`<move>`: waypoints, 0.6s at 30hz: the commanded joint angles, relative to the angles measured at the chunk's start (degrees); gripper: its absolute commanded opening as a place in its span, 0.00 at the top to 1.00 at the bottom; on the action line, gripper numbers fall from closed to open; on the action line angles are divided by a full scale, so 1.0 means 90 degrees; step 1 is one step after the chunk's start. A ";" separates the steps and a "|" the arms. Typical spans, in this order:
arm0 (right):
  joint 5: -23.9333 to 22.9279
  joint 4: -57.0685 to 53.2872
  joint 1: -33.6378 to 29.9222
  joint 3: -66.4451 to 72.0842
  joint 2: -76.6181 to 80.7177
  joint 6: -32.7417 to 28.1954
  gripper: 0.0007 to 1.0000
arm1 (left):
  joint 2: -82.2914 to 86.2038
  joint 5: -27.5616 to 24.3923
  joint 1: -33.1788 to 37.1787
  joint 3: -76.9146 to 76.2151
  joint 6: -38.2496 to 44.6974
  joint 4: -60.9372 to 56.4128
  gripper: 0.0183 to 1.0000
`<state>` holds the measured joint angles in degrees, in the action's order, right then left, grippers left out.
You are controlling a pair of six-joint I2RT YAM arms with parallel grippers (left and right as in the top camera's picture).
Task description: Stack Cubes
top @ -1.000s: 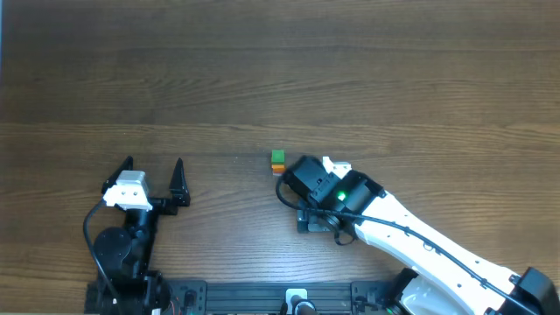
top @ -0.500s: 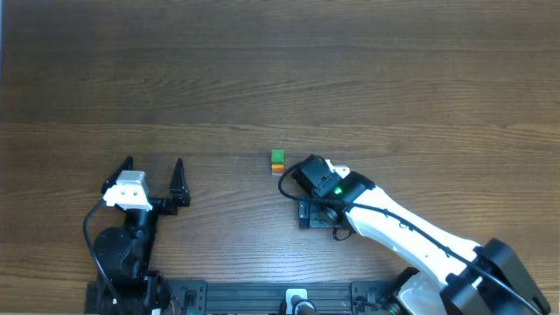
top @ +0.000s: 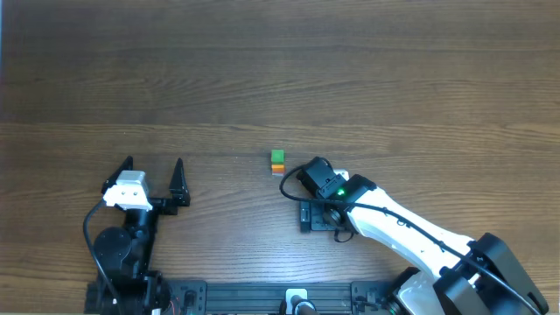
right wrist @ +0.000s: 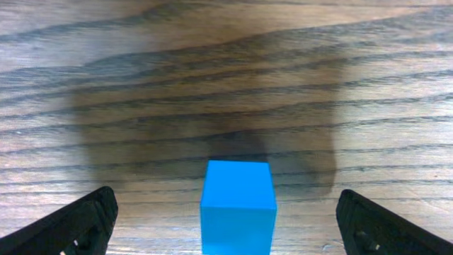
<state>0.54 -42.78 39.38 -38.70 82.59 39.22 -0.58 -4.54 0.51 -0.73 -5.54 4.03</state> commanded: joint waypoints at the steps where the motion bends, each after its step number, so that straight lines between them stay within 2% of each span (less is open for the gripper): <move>1: 0.0080 0.0049 -0.0056 0.0056 0.0022 -0.0063 0.15 | 0.0046 -0.0041 0.0044 0.0044 0.0092 -0.0002 0.00; 9: 0.0080 0.0053 -0.0056 0.0056 0.0022 -0.0063 0.38 | 0.0046 -0.0041 0.0044 0.0044 0.0092 -0.0002 0.00; 18: 0.0002 0.0070 -0.0053 0.0056 0.0022 -0.0058 0.48 | 0.0046 -0.0041 0.0044 0.0044 0.0092 -0.0002 0.00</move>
<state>1.19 -42.33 39.13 -38.39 82.59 38.76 -0.58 -4.54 0.51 -0.73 -5.54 4.03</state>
